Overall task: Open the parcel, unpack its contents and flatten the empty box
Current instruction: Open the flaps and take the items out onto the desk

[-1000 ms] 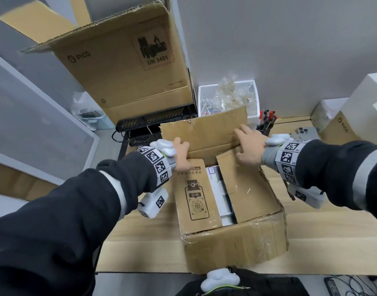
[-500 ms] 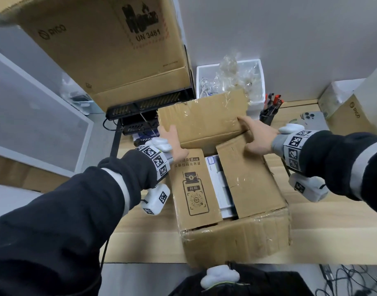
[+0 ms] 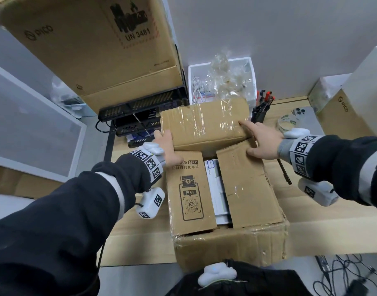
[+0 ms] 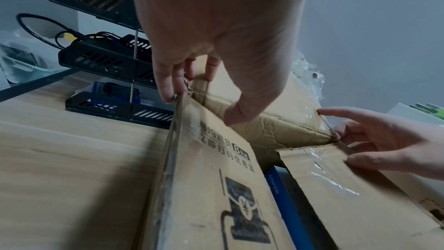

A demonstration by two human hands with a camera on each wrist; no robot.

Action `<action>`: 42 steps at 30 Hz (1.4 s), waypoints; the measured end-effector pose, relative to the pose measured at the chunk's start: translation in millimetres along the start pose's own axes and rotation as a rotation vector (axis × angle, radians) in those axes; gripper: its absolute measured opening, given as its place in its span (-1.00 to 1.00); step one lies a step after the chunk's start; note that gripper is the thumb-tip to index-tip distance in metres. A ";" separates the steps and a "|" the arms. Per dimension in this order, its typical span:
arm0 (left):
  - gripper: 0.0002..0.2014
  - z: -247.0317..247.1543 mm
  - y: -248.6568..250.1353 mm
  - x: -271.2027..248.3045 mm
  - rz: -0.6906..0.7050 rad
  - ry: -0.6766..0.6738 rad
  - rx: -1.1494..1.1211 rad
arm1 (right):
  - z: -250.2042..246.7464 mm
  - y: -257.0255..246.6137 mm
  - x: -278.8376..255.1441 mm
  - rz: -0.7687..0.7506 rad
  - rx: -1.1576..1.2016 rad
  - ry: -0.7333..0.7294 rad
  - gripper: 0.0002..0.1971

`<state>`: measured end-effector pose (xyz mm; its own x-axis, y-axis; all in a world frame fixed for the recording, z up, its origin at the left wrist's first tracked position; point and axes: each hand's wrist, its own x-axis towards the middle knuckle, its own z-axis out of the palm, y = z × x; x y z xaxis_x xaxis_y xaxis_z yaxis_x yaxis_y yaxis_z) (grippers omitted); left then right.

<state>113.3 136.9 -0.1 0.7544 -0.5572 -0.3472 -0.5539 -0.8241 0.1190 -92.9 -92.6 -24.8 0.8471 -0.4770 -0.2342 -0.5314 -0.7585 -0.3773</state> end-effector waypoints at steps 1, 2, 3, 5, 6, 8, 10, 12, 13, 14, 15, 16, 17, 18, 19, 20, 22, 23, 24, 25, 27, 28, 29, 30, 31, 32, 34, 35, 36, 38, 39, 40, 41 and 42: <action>-0.27 -0.1 0.9 -0.5 0.005 -0.005 0.013 | 0.4 0.7 -2.0 -0.001 -0.012 -0.003 -0.06; -0.26 0.4 1.3 -0.8 0.011 -0.008 0.027 | 1.1 1.1 -3.6 -0.002 -0.018 -0.008 -0.07; -0.24 0.7 1.5 -1.6 0.013 -0.012 0.039 | 2.2 1.3 -5.5 -0.002 -0.019 -0.011 -0.08; -0.22 2.7 0.2 -2.0 0.022 -0.003 0.053 | 5.5 3.0 -8.6 -0.007 -0.008 -0.003 -0.08; -0.23 4.0 -0.7 -2.3 0.027 0.001 0.060 | 7.7 4.2 -10.3 -0.016 0.006 0.009 -0.07; -0.25 4.3 -2.7 -3.7 0.031 -0.005 0.065 | 11.6 7.1 -13.8 -0.041 0.040 0.037 -0.07; -0.28 5.3 -5.1 -4.2 0.027 0.001 0.057 | 15.4 10.3 -17.3 -0.063 0.056 0.072 -0.09; -0.34 6.6 -5.4 -5.1 0.016 0.016 0.040 | 19.6 11.9 -20.7 -0.081 0.054 0.120 -0.11; -0.35 7.7 -4.8 -5.7 0.004 0.022 0.021 | 22.5 12.7 -22.2 -0.090 0.054 0.146 -0.12; -0.35 9.1 -4.3 -6.2 -0.005 0.032 -0.001 | 24.2 12.9 -24.5 -0.096 0.056 0.165 -0.14; -0.33 9.5 -3.6 -7.2 -0.017 0.046 -0.019 | 26.5 13.6 -26.3 -0.105 0.062 0.183 -0.15; -0.30 9.6 -4.3 -7.5 -0.022 0.064 -0.030 | 27.5 13.5 -28.3 -0.112 0.069 0.195 -0.15; -0.28 8.9 -4.9 -8.5 -0.022 0.075 -0.038 | 28.7 14.3 -30.3 -0.124 0.080 0.209 -0.16; -0.27 8.5 -6.3 -8.7 -0.012 0.084 -0.043 | 29.0 14.3 -32.5 -0.132 0.090 0.219 -0.16; -0.27 7.8 -7.9 -8.9 0.000 0.086 -0.047 | 29.9 15.3 -33.7 -0.139 0.097 0.232 -0.17; -0.29 7.8 -9.6 -8.5 0.012 0.085 -0.049 | 29.5 14.7 -35.4 -0.136 0.100 0.230 -0.17; -0.32 9.1 -10.4 -8.0 0.029 0.070 -0.058 | 28.6 14.2 -37.1 -0.123 0.093 0.215 -0.16; -0.33 10.3 -9.8 -7.6 0.037 0.060 -0.068 | 29.1 14.5 -37.0 -0.115 0.084 0.209 -0.15; -0.34 11.5 -8.7 -7.3 0.046 0.051 -0.078 | 29.1 13.8 -37.4 -0.102 0.078 0.196 -0.13; -0.35 11.9 -7.4 -7.2 0.054 0.046 -0.082 | 29.9 13.4 -37.6 -0.092 0.072 0.187 -0.13; -0.35 13.0 -6.2 -6.0 0.063 0.044 -0.071 | 31.1 13.0 -36.9 -0.071 0.067 0.161 -0.14; -0.35 13.3 -6.3 -5.2 0.065 0.044 -0.066 | 30.3 12.1 -36.2 -0.055 0.065 0.145 -0.14; -0.35 13.8 -6.2 -4.6 0.063 0.042 -0.068 | 30.2 11.7 -34.4 -0.035 0.070 0.133 -0.13; -0.35 14.1 -5.4 -4.2 0.061 0.044 -0.073 | 28.7 8.6 -33.7 -0.008 0.088 0.126 -0.12; -0.35 14.6 -3.7 -3.4 0.052 0.054 -0.079 | 27.2 5.2 -32.4 0.027 0.125 0.129 -0.11; -0.33 14.7 -1.9 -2.4 0.036 0.065 -0.090 | 24.7 0.4 -30.7 0.074 0.188 0.134 -0.11; -0.25 14.1 2.7 -1.8 -0.018 0.090 -0.133 | 17.7 -7.3 -24.1 0.180 0.371 0.136 -0.13; -0.20 14.4 4.1 0.3 -0.046 0.092 -0.166 | 13.2 -10.1 -16.9 0.237 0.472 0.139 -0.13; -0.15 14.3 5.5 2.8 -0.066 0.091 -0.211 | 7.8 -12.4 -8.7 0.290 0.554 0.152 -0.13; -0.04 12.8 7.7 9.1 -0.079 0.075 -0.294 | -2.6 -15.9 10.6 0.379 0.662 0.187 -0.20; 0.00 11.9 7.7 12.4 -0.094 0.064 -0.326 | -6.8 -16.2 22.3 0.421 0.707 0.195 -0.31; 0.01 9.7 8.5 13.7 -0.117 0.053 -0.348 | -11.3 -17.5 32.5 0.462 0.751 0.185 -0.48; -0.01 9.3 7.4 16.0 -0.133 0.049 -0.353 | -13.7 -16.7 43.9 0.498 0.803 0.174 -0.59; -0.04 8.7 5.7 16.2 -0.124 0.052 -0.344 | -15.8 -16.5 52.7 0.527 0.852 0.163 -0.55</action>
<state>119.3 124.1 -13.0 0.8302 -0.4480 -0.3317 -0.3127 -0.8669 0.3883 -39.6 -112.2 -16.8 0.4606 -0.7626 -0.4542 -0.6048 0.1048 -0.7894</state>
